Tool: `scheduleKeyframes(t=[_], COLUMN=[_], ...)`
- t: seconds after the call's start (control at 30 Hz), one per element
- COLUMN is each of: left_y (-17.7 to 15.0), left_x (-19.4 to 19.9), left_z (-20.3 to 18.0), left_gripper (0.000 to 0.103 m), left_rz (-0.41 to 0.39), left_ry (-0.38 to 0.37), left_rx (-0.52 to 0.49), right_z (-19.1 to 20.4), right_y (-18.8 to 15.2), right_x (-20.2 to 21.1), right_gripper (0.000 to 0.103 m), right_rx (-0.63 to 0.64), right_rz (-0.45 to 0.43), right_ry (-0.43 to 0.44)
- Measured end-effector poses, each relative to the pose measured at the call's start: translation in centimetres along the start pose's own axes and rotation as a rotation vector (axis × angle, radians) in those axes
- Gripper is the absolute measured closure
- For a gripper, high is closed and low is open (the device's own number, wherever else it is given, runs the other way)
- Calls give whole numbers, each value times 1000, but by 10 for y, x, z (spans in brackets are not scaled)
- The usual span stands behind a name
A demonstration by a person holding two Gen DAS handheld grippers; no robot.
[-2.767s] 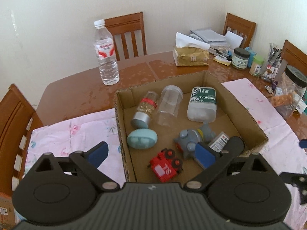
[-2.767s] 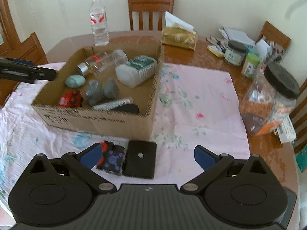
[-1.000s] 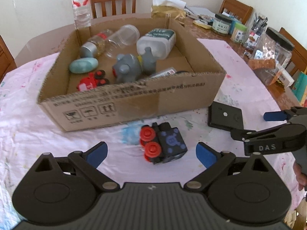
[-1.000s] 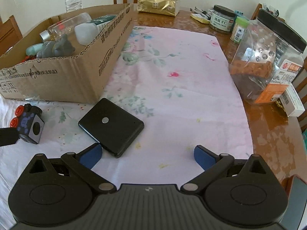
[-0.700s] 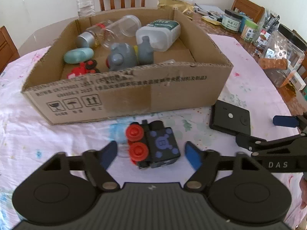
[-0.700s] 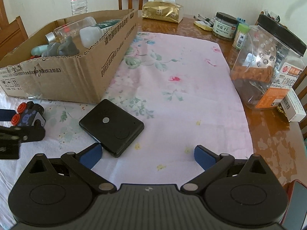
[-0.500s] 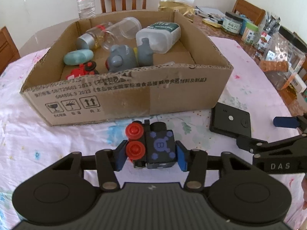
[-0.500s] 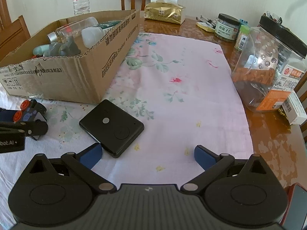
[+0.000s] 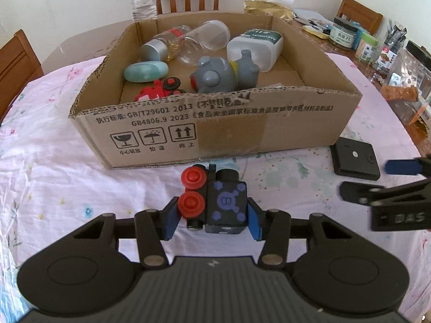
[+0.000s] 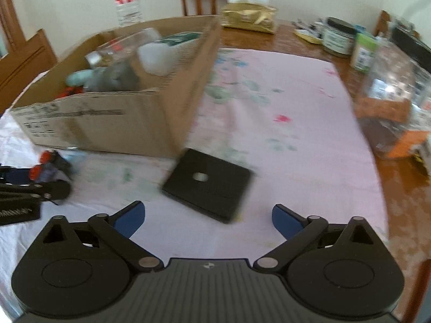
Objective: Organize rigid objects
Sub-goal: 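Grasp the flat black pad with the right gripper while the left gripper holds the cube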
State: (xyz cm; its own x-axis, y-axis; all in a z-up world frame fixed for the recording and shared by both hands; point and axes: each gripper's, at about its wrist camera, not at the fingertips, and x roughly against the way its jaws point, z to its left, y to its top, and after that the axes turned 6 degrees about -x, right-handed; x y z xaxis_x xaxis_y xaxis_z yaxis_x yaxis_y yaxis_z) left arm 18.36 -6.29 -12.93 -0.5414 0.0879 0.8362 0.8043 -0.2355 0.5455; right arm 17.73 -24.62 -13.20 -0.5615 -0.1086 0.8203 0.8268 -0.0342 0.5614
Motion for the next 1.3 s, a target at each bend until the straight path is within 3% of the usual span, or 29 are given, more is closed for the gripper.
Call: scheduleKeyframes(t=[0.23, 0.4, 0.73, 0.83, 0.9, 1.3], left_y=[-1, 1, 1, 2, 2, 3], left_x=[0, -2, -2, -3, -4, -6], left_z=[4, 3, -2, -2, -3, -6], left_gripper=[53, 52, 50, 48, 46, 41], left_rz=[-7, -12, -6, -6, -6, -10], left_ry=[-17, -16, -15, -16, -15, -18], left_rx=[-6, -14, -29, -26, -28, -30], right_z=[12, 8, 1, -4, -4, 8], right_y=[10, 14, -1, -7, -8, -1], right_x=[-10, -10, 5, 9, 5, -10], right_gripper=[6, 23, 25, 20, 1, 0], right_rx=[-2, 1, 53, 44, 42, -13], right_rz=[-32, -43, 15, 20, 37, -25], right_ry=[-46, -94, -66, -69, -74, -110])
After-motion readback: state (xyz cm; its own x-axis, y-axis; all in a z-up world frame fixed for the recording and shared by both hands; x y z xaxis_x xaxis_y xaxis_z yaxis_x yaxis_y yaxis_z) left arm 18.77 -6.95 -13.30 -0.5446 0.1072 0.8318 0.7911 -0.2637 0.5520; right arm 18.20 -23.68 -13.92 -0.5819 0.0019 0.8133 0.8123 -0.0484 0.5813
